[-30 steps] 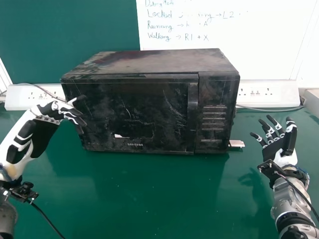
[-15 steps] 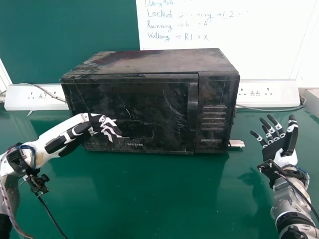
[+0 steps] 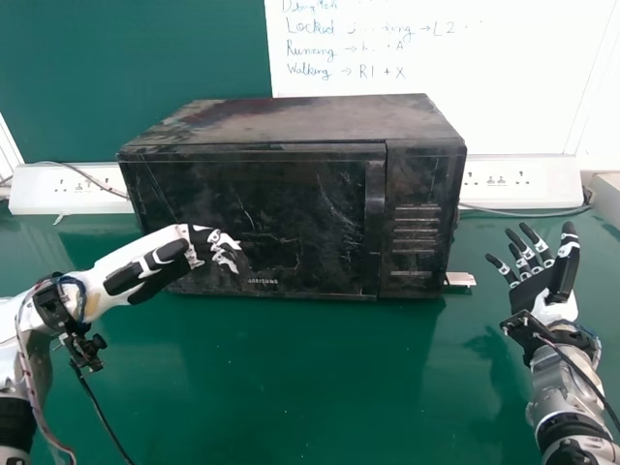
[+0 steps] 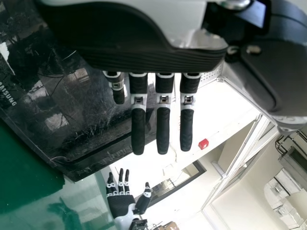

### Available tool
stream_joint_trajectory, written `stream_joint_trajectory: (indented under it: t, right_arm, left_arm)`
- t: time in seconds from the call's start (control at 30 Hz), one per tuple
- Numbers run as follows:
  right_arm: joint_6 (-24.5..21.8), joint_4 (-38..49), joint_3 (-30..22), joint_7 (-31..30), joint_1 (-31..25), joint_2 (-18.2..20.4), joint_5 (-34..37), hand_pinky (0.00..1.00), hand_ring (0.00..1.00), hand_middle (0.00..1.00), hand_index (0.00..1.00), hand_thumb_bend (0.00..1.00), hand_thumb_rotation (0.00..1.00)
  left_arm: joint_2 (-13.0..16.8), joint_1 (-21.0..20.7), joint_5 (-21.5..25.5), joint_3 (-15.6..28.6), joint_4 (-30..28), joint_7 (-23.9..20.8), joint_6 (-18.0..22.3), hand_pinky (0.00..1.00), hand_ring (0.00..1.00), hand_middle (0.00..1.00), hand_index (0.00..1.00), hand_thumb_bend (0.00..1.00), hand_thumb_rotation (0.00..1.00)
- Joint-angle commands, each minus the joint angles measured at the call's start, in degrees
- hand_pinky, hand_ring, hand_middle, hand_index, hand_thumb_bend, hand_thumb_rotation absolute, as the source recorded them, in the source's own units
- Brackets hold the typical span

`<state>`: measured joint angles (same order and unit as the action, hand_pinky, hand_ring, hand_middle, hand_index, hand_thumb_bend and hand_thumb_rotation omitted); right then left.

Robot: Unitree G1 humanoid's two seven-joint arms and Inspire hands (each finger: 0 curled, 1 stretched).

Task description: Open the door of oven

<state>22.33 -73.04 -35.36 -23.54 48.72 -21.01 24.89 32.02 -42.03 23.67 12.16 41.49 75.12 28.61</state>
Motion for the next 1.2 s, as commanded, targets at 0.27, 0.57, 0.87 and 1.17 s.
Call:
stream_joint_trajectory:
  t: [0.27,0.57,0.87,1.17]
  right_arm:
    - [0.81,0.25,0.32,-1.07,0.31,0.12,-0.03,0.54,0.69,0.8,0.71,1.0,0.76]
    - [1.21,0.21,0.1,-2.2,0.24,0.26,0.28,0.62,0.8,0.88,0.8,1.0,0.78]
    - [1.06,0.16,-0.04,-2.44,0.24,0.24,0.43,0.66,0.86,0.92,0.83,1.0,0.79]
    - [1.19,0.14,-0.01,-2.31,0.25,0.26,0.32,0.65,0.85,0.91,0.81,1.0,0.79]
  left_arm:
    - [-0.53,-1.45,-0.97,-0.87,1.87,0.04,1.31,0.51,0.57,0.77,0.79,0.82,0.58]
    - [-1.95,-3.7,-0.56,-0.69,5.69,2.56,1.17,0.49,0.64,0.81,0.8,0.82,0.62]
    - [-3.95,-5.15,-0.97,-0.85,8.05,3.44,3.23,0.55,0.73,0.81,0.77,0.82,0.68]
    - [-8.36,-4.73,-1.5,-1.34,6.07,-3.19,-2.1,0.64,0.8,0.84,0.76,0.77,0.63]
